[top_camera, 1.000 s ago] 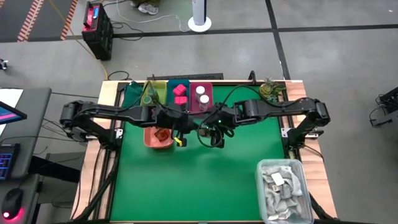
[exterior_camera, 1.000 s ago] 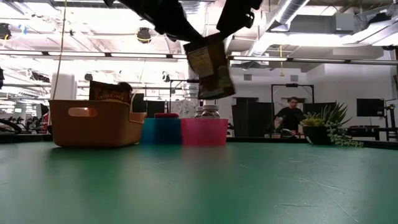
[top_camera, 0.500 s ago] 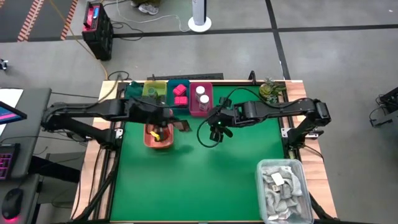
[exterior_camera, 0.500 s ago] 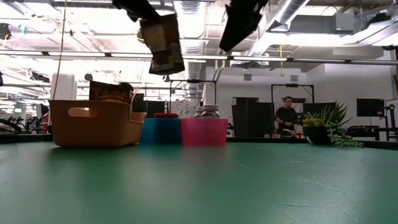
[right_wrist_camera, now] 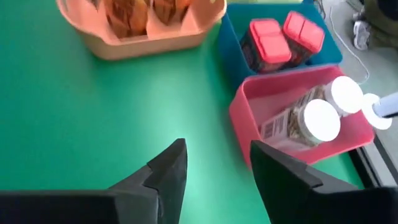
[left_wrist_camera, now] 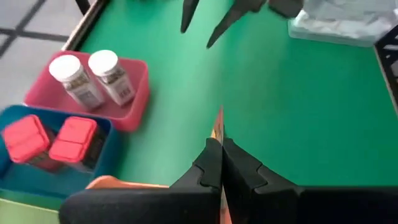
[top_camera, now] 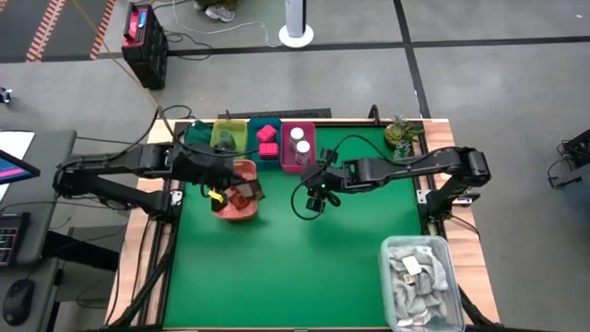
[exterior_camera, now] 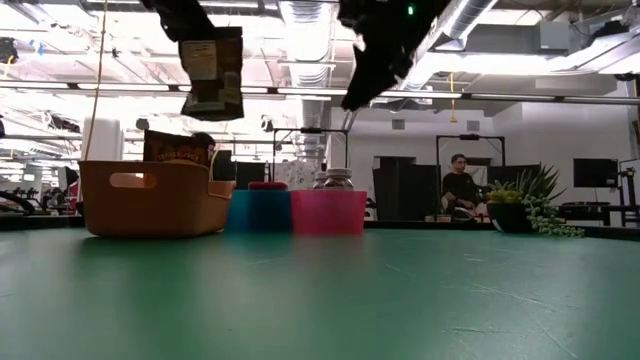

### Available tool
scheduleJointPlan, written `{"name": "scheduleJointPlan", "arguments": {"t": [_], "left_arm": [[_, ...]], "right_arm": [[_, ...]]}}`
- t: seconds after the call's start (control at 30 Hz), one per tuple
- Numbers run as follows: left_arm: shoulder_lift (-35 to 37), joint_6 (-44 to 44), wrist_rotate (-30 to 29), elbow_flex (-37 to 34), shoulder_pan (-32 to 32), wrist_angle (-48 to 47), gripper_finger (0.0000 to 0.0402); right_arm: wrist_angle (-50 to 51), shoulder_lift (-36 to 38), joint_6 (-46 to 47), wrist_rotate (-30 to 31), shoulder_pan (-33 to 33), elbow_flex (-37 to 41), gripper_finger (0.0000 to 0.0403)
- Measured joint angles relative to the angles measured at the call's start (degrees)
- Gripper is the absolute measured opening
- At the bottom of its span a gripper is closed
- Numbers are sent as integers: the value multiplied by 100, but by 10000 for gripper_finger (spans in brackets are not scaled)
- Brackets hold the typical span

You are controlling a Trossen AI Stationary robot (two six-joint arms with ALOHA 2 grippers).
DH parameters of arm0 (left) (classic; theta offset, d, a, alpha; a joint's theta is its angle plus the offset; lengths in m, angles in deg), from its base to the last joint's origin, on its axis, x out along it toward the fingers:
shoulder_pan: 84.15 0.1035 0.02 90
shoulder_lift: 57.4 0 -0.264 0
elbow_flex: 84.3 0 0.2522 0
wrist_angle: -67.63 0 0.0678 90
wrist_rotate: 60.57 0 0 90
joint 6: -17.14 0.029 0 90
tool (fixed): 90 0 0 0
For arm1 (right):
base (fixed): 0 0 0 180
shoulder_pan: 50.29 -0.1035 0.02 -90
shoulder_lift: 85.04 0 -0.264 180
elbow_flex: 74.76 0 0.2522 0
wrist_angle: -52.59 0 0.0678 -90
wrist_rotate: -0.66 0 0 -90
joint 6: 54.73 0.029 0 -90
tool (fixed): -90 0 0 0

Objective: Sort spices by type
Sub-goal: Put the orange seasoning pack into the orange bin

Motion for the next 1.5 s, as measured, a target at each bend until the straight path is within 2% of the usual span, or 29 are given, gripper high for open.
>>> {"name": "scheduleJointPlan", "arguments": {"t": [0.2, 0.47, 0.87, 1.27, 1.5], "left_arm": [[-247, -524, -142, -31, -263, -71, 0], [-718, -1069, -1103, -31, -812, -211, 0], [-920, -1876, -1983, -33, -1396, -663, 0], [-937, -2468, -2454, -33, -1711, -1128, 0], [-1218, -2680, -2618, -33, -1888, -1238, 0]], "right_arm": [[-268, -13, 10, -2, 2, 272, 199], [-144, -10, 89, -7, -8, 289, 192], [-61, -10, 91, -17, -98, 289, 191], [-62, -10, 91, -17, -138, 285, 191], [-67, -10, 91, -18, -138, 282, 191]]}}
